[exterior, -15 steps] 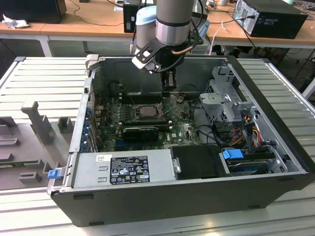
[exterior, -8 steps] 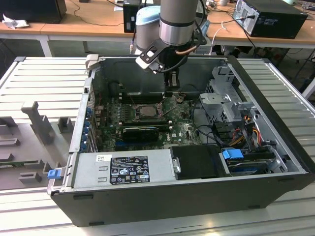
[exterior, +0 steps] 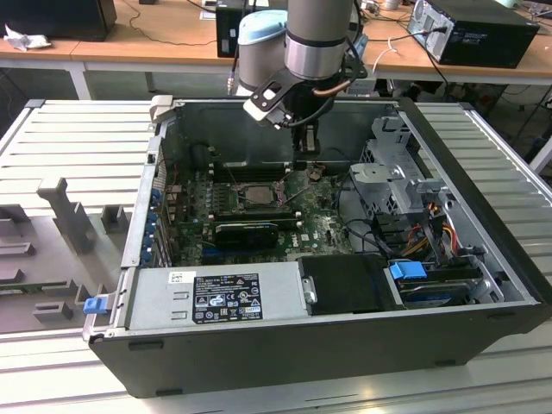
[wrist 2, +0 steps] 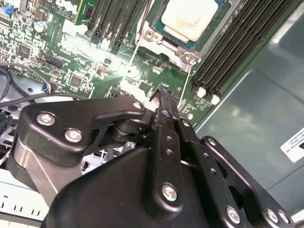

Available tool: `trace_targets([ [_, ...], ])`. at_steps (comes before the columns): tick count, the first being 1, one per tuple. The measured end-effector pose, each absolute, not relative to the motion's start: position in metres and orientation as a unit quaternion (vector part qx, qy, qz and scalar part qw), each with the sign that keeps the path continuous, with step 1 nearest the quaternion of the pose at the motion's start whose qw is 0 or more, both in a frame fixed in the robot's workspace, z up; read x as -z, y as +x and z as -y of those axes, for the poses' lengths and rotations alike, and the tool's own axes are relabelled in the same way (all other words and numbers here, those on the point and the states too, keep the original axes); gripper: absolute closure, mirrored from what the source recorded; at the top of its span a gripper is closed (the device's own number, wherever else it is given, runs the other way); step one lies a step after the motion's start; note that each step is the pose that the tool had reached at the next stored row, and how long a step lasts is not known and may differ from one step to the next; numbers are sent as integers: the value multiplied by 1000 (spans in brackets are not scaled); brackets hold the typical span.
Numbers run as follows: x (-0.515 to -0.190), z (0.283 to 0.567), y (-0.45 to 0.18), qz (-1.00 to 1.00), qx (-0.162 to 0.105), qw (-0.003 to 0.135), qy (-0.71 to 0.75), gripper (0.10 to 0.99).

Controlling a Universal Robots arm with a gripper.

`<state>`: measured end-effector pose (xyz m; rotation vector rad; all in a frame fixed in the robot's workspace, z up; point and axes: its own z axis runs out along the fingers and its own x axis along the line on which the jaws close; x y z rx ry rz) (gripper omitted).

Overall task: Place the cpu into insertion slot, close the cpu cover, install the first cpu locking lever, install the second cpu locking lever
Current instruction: 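Close the cpu cover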

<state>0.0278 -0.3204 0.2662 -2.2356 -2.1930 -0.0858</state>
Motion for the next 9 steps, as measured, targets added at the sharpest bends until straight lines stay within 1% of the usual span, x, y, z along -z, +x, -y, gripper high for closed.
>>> trace_targets([
  [9, -261, 320, 52, 711, 26, 6, -703, 980],
])
